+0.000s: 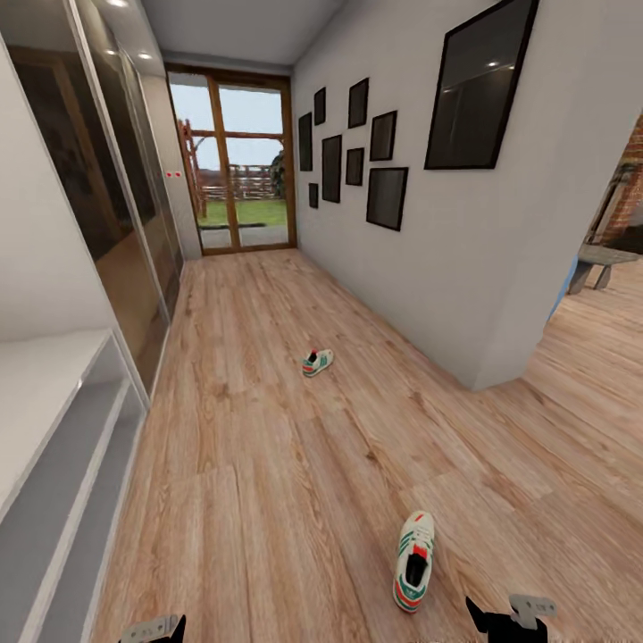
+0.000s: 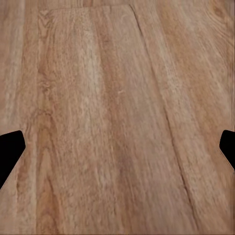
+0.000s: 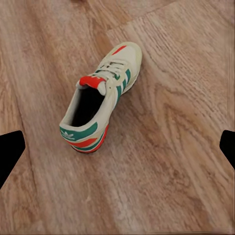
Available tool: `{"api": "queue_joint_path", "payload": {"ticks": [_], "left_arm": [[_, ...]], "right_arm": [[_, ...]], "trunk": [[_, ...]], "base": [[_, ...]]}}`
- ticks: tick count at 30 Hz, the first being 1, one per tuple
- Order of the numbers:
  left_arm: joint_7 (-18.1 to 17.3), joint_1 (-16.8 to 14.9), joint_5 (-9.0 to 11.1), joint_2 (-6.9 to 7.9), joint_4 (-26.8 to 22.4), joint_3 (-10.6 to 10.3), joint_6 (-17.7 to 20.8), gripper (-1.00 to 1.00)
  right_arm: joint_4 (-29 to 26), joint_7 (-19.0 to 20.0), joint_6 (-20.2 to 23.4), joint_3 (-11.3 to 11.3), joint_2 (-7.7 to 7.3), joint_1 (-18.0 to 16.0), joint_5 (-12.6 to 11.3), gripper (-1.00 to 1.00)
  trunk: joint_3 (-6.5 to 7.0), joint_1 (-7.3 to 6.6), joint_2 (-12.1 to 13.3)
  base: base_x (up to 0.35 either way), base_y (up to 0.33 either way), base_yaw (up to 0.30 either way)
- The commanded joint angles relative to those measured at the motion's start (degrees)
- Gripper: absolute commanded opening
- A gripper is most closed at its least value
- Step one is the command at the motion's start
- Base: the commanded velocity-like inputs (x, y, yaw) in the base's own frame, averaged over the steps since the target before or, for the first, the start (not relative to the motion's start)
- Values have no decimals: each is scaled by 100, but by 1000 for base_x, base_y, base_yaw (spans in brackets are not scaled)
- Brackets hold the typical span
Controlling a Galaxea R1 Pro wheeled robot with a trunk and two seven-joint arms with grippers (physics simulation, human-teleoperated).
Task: Pick up the two gym shoes and the two sandals from the corridor floor and place them onto the hallstand (shoe rack) in the corridor, making sure they are on the rack and not on the floor. Arrange them so the two gym shoes are next to each other and the two sandals are next to each other.
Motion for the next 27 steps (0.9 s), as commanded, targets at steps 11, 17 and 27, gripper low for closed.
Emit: {"api": "queue_joint_path", "payload": {"ticks": [11,17,27], "left_arm": [[-25,-3,61,5,4,-31,-20,100],[-25,-3,61,5,4,-31,-20,100],[-25,-3,61,2,2,-31,-18,100]], "right_arm": [[9,55,0,-20,1,-5,-59,100],[8,53,0,-22,-1,-5,-63,100],[7,59,0,-22,0,-5,-60,100]], "trunk": [[-5,-1,-2],[-5,-1,-2],[-5,-1,-2]], "base": [[12,11,-291],[1,1,-292],[73,53,-111]]}}
